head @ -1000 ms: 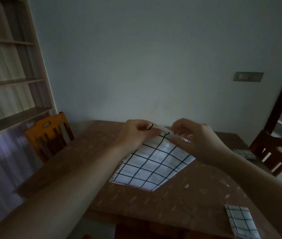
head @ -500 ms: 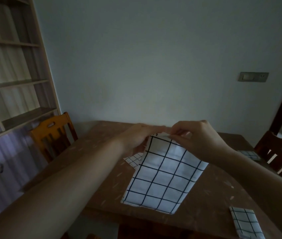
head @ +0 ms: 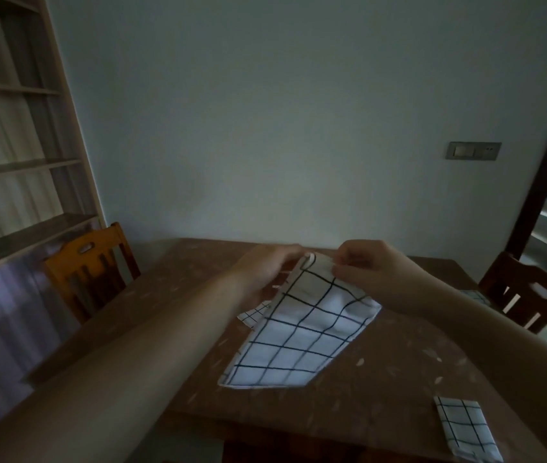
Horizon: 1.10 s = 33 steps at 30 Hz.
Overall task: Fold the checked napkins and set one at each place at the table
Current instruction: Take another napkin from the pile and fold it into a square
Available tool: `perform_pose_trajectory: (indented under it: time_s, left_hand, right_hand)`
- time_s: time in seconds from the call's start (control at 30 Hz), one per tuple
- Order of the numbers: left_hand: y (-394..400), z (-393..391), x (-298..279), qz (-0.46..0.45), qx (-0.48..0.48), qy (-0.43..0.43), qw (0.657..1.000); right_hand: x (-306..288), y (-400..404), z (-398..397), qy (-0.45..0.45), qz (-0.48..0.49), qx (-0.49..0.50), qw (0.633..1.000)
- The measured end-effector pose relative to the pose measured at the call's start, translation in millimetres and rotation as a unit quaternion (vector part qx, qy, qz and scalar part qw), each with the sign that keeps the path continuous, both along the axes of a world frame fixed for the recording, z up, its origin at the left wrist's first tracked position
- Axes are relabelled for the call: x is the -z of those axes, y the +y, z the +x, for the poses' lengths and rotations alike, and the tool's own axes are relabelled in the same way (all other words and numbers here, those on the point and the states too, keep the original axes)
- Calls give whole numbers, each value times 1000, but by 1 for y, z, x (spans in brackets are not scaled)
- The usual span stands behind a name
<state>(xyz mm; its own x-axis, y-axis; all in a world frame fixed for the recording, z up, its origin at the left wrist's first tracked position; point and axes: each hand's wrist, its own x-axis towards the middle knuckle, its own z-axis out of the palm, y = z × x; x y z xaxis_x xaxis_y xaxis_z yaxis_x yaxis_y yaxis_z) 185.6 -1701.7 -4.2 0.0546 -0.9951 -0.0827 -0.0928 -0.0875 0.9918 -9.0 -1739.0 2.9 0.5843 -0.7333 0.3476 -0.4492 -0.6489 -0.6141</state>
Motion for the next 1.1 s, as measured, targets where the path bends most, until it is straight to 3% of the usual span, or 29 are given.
perform_pose_trajectory:
  time_s: [0.1, 0.47, 0.67, 0.9, 1.1]
  left_hand:
    - [2, -2, 1, -27, -30, -6, 999]
    - [4, -9, 5, -87, -22, 4, 996]
    - [12, -14, 6, -135, 16, -124, 983]
    - [-3, 0, 14, -154, -44, -54, 986]
    - [-2, 34, 21, -155, -104, -25, 982]
  right_hand:
    - [-1, -1, 0, 5, 24, 13, 1000]
    - [-4, 5, 9, 118, -34, 24, 992]
    - [-3, 4, 11, 120, -43, 28, 991]
    - [-1, -6, -2, 93, -64, 21, 993]
    - [2, -14, -42, 144, -55, 48, 987]
